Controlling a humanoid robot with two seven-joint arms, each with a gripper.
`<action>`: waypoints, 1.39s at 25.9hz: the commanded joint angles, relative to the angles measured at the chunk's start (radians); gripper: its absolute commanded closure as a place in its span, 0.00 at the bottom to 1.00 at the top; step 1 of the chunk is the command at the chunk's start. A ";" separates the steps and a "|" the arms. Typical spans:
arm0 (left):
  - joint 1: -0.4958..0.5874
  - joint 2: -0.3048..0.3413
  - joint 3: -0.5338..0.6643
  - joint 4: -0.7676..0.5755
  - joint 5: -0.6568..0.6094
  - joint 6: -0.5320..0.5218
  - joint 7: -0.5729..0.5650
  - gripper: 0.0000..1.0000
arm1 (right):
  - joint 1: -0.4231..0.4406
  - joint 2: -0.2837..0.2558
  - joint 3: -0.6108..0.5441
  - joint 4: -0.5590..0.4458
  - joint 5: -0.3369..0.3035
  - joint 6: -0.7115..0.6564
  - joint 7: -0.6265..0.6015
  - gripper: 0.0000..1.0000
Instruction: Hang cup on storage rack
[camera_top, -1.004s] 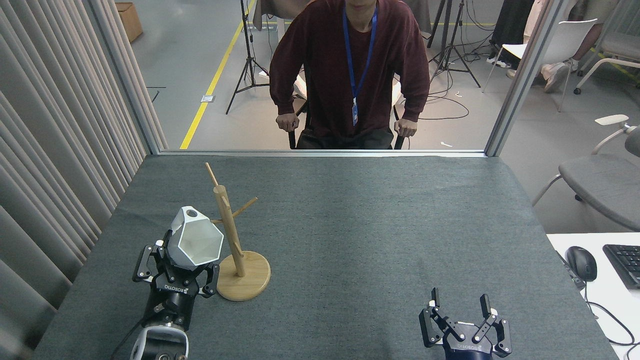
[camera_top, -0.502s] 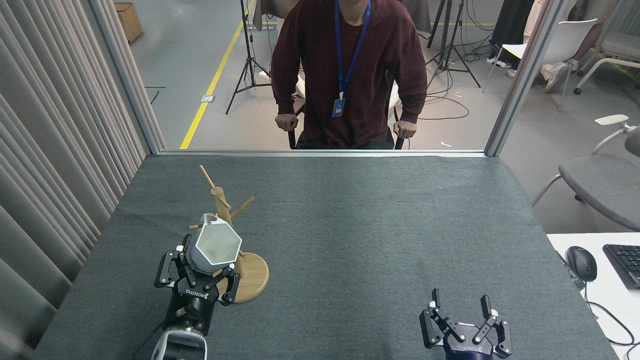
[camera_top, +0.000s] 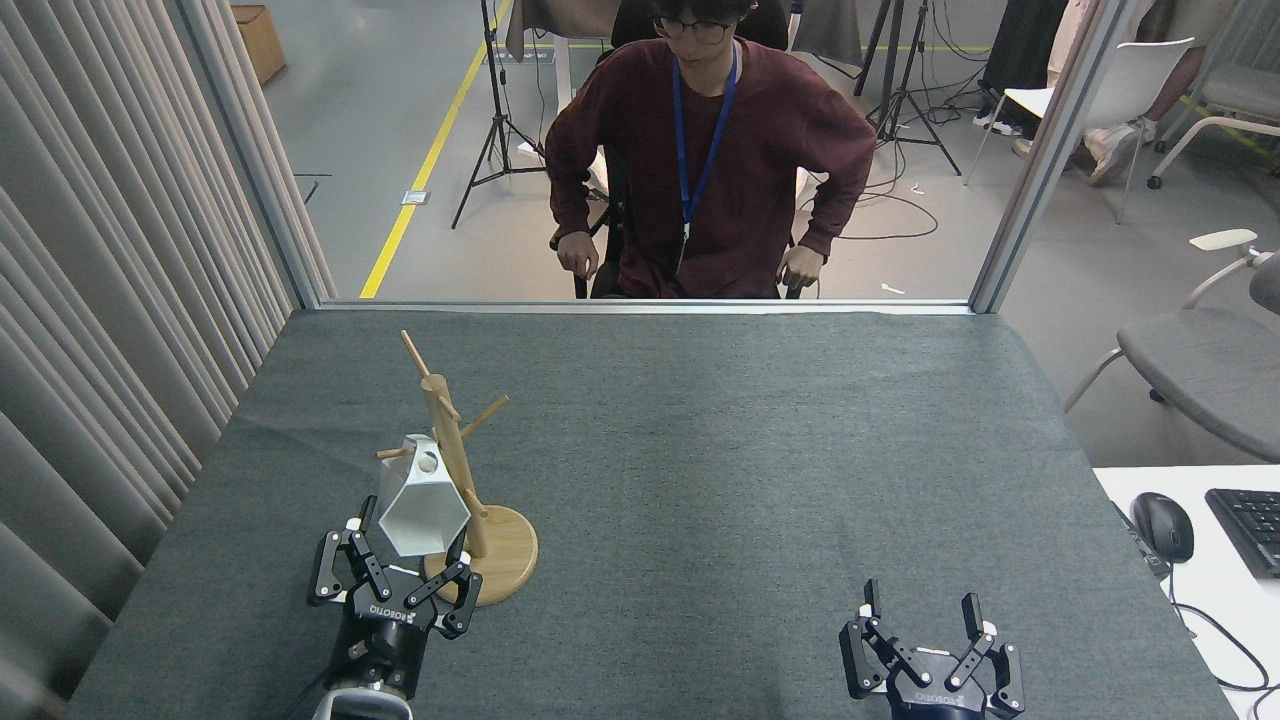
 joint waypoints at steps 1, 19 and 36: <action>0.037 0.001 0.007 -0.009 0.028 0.005 0.001 0.01 | 0.000 0.000 0.000 0.000 0.000 0.000 0.000 0.01; 0.279 0.033 -0.001 -0.357 0.583 -0.291 -0.123 0.01 | 0.125 -0.043 0.002 -0.098 0.011 -0.095 0.000 0.01; 0.332 0.059 -0.027 -0.355 0.585 -0.284 -0.139 0.01 | 0.188 -0.055 -0.005 -0.160 0.086 -0.150 0.006 0.01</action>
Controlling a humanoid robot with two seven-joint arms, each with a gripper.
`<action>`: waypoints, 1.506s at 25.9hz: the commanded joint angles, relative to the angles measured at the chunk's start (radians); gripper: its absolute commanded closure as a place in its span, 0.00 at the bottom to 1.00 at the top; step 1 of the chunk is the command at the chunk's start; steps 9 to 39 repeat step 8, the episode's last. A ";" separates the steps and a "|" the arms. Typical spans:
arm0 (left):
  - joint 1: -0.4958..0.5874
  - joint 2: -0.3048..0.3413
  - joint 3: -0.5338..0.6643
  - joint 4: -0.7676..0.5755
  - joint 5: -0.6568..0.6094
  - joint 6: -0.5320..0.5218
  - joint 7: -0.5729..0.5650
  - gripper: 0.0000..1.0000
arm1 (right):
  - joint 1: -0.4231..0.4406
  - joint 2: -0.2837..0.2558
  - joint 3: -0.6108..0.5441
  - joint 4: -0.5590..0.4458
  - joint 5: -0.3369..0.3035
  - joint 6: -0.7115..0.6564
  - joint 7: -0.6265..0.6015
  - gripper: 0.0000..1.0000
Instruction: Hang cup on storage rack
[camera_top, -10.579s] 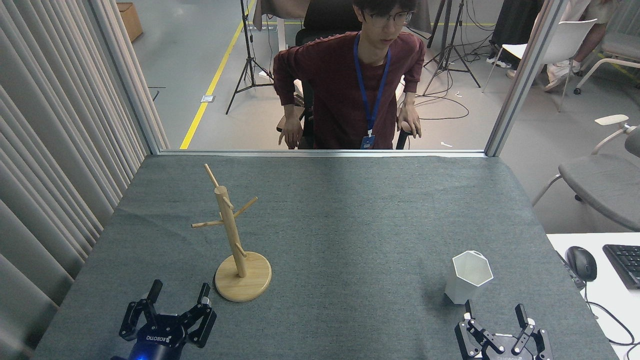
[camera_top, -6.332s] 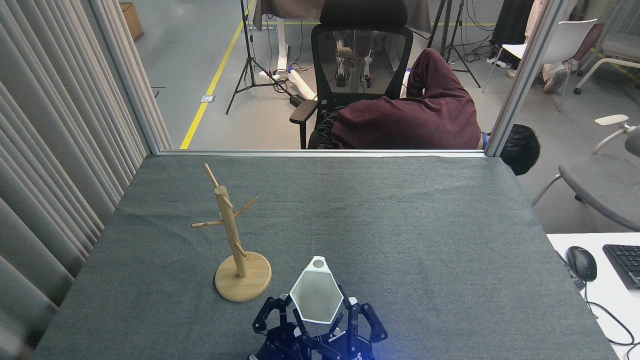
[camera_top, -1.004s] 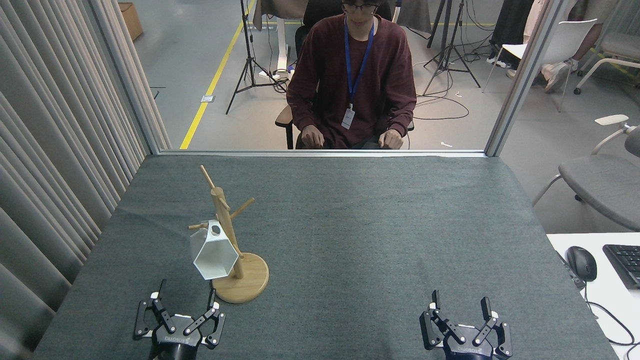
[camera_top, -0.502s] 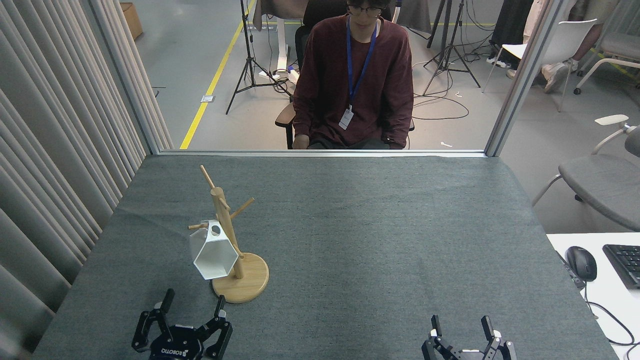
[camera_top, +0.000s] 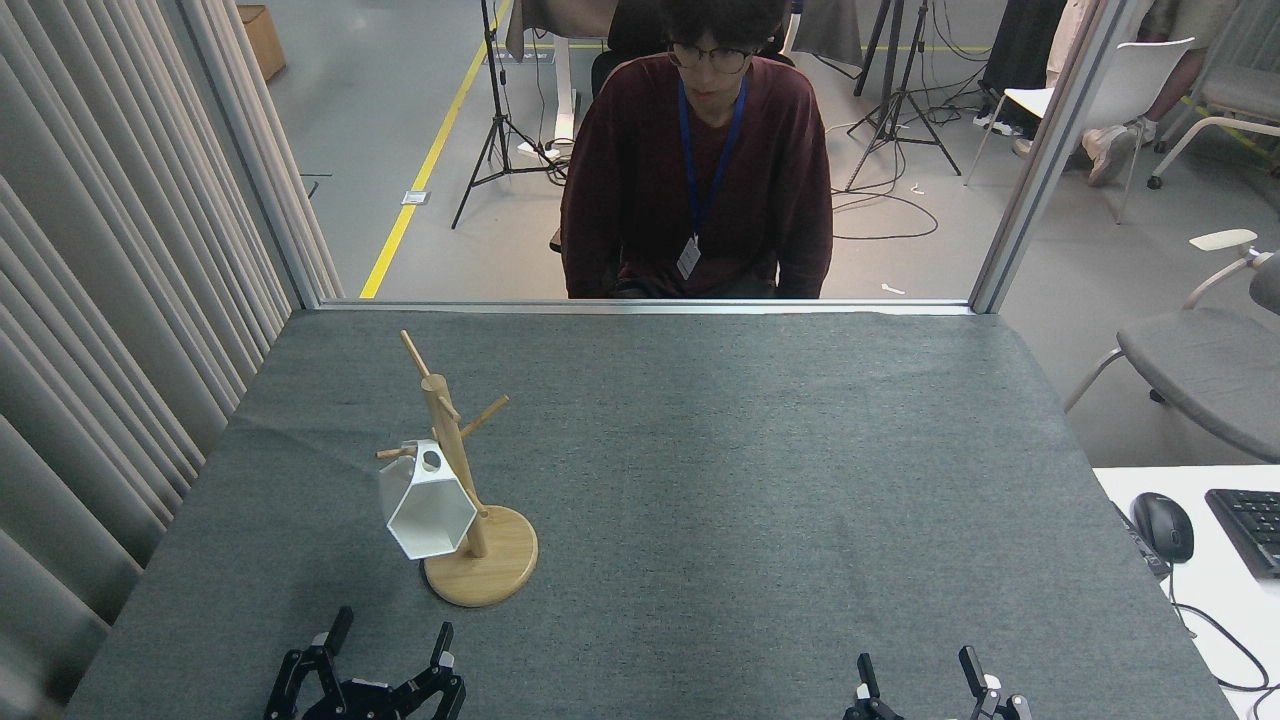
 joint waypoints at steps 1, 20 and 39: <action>0.002 0.002 0.000 -0.004 0.005 0.000 0.000 0.01 | -0.004 0.001 -0.008 -0.001 0.000 0.005 0.000 0.01; 0.002 0.002 -0.001 -0.004 0.029 -0.001 0.000 0.01 | -0.009 0.004 -0.015 -0.001 -0.005 0.004 0.000 0.01; 0.002 0.002 -0.001 -0.004 0.029 -0.001 0.000 0.01 | -0.009 0.004 -0.015 -0.001 -0.005 0.004 0.000 0.01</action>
